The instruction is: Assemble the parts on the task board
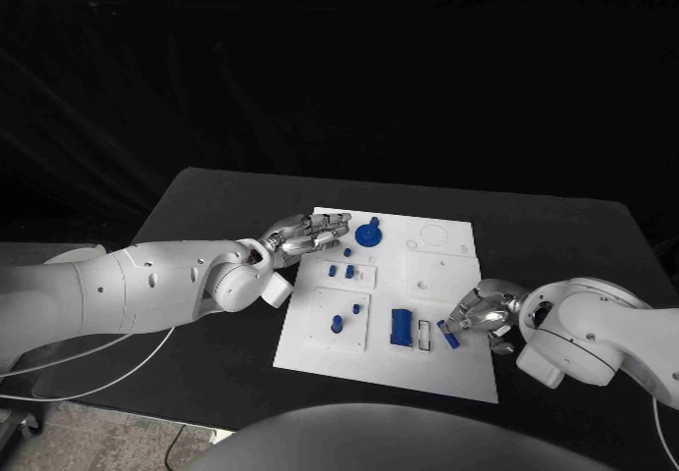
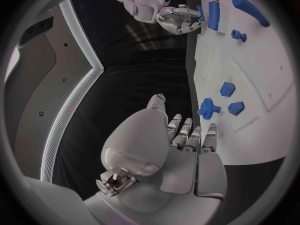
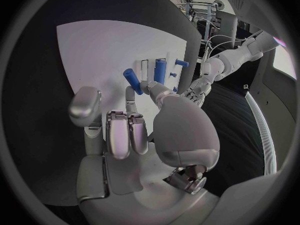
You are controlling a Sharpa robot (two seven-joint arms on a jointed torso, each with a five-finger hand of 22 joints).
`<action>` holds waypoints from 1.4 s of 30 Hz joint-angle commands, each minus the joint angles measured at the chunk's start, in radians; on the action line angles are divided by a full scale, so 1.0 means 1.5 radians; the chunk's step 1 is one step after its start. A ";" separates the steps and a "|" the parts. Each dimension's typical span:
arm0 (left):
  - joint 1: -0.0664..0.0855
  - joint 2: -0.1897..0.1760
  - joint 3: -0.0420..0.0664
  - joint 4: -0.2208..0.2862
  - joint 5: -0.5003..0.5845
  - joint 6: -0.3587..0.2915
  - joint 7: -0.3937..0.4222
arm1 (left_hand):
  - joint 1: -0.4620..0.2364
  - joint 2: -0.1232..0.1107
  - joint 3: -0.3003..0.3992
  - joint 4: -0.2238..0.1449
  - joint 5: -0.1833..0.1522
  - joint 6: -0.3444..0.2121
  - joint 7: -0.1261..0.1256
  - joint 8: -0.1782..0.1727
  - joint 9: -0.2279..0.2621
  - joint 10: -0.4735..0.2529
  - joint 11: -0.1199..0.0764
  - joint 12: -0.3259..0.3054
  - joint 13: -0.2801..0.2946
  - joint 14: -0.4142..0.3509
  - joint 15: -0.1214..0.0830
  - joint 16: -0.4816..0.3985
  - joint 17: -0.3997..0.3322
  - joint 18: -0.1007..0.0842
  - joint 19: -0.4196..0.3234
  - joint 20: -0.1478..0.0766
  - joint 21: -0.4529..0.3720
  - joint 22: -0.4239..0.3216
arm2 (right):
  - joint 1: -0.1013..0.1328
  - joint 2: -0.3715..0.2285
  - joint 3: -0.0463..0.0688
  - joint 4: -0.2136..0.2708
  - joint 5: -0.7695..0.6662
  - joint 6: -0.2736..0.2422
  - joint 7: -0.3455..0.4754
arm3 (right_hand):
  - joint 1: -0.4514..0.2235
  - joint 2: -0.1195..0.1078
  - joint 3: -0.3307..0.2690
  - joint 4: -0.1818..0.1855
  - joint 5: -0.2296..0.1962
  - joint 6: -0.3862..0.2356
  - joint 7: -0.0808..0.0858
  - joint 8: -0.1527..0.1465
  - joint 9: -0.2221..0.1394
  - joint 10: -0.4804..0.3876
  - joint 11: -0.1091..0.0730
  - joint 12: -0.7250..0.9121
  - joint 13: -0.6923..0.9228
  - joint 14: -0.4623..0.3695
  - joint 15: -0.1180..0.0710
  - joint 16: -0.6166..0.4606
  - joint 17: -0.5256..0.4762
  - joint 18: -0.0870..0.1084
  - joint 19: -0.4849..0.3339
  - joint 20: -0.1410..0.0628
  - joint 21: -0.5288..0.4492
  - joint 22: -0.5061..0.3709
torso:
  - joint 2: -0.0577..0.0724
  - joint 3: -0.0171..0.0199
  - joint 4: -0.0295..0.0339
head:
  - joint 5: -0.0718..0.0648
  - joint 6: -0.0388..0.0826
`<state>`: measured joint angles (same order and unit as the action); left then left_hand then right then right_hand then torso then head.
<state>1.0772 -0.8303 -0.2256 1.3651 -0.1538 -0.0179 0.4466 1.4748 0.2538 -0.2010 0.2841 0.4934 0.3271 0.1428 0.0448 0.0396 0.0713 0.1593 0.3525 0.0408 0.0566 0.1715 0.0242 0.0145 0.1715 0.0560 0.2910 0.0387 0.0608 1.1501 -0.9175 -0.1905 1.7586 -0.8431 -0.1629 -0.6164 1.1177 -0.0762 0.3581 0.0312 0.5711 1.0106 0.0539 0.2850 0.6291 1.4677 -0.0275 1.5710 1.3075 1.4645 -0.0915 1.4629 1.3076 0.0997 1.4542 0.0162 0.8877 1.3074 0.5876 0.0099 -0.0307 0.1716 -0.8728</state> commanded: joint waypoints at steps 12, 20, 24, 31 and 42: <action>0.000 0.002 0.001 0.001 0.001 0.013 0.000 | 0.006 -0.002 0.002 0.000 0.003 0.001 0.002 0.003 0.001 0.000 0.003 0.004 0.001 0.001 0.003 0.004 0.001 0.006 0.004 0.000 0.004 0.001 | -0.014 0.015 0.000 -0.004 0.049 -0.039 -0.006 | -0.020 0.010 -0.002 0.016 -0.031 -0.001 -0.004 0.000 0.002 0.069 0.001 0.000 0.176 0.042 0.001 -0.007 0.009 0.009 -0.005 0.002 -0.014 0.075 | 0.000 0.0003 0.0000 | -0.001 0.000; 0.000 0.003 0.001 0.001 0.001 0.014 -0.003 | 0.006 -0.002 0.002 0.000 0.003 0.001 0.002 0.003 0.001 0.000 0.003 0.004 0.001 0.001 0.003 0.004 0.001 0.006 0.004 0.000 0.004 0.001 | -0.016 0.019 0.000 -0.003 0.052 -0.040 -0.006 | -0.023 0.013 -0.003 0.019 -0.035 -0.001 -0.004 -0.001 0.002 0.069 0.002 0.000 0.176 0.041 0.002 -0.008 0.008 0.009 -0.005 0.002 -0.015 0.075 | 0.000 0.0004 -0.0002 | -0.001 0.000; 0.000 0.003 0.000 0.000 0.001 0.015 -0.004 | 0.006 -0.003 0.002 0.000 0.003 0.001 0.002 0.003 0.001 0.000 0.003 0.004 0.001 0.001 0.003 0.004 0.001 0.006 0.005 0.000 0.005 0.001 | -0.017 0.021 0.000 -0.003 0.051 -0.036 -0.007 | -0.026 0.015 -0.003 0.022 -0.039 -0.002 -0.003 -0.001 0.003 0.069 0.002 0.000 0.176 0.041 0.002 -0.009 0.006 0.009 -0.006 0.003 -0.018 0.074 | 0.000 0.0003 -0.0003 | -0.001 0.000; 0.000 0.003 0.000 0.000 0.001 0.015 -0.005 | 0.006 -0.003 0.002 0.000 0.003 0.001 0.002 0.003 0.001 0.000 0.003 0.004 0.001 0.001 0.003 0.004 0.001 0.006 0.005 0.000 0.005 0.001 | -0.018 0.024 0.000 -0.004 0.041 -0.032 -0.007 | -0.029 0.017 -0.004 0.024 -0.053 -0.004 -0.003 -0.002 0.003 0.069 0.002 0.000 0.176 0.040 0.002 -0.011 0.002 0.010 -0.008 0.003 -0.025 0.073 | 0.000 0.0004 0.0000 | 0.000 0.000; 0.000 0.003 0.000 0.000 0.001 0.016 -0.006 | 0.006 -0.003 0.002 0.000 0.003 0.001 0.002 0.003 0.001 0.000 0.003 0.004 0.001 0.001 0.003 0.004 0.001 0.006 0.005 0.000 0.005 0.001 | -0.019 0.028 0.000 -0.001 0.012 -0.031 -0.005 | -0.029 0.018 -0.005 0.025 -0.066 -0.006 -0.003 -0.003 0.004 0.069 0.003 0.000 0.176 0.040 0.003 -0.013 -0.002 0.011 -0.009 0.003 -0.031 0.072 | 0.000 0.0005 -0.0002 | 0.001 0.000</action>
<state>1.0771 -0.8268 -0.2254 1.3638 -0.1538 -0.0149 0.4339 1.4748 0.2537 -0.2010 0.2840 0.4934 0.3270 0.1426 0.0448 0.0393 0.0713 0.1592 0.3525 0.0404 0.0565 0.1715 0.0241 0.0150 0.1714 0.0560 0.2910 0.0426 0.0614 1.1246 -0.8749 -0.1897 1.7548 -0.7907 -0.2155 -0.6216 1.0812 -0.0475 0.3523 0.0641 0.4776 1.0071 0.0501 0.2799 0.6346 1.4677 -0.0275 1.5710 1.3075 1.4645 -0.0915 1.4475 1.3047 0.0996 1.4467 0.0235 0.8443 1.3078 0.5879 0.0105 -0.0308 0.1722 -0.8728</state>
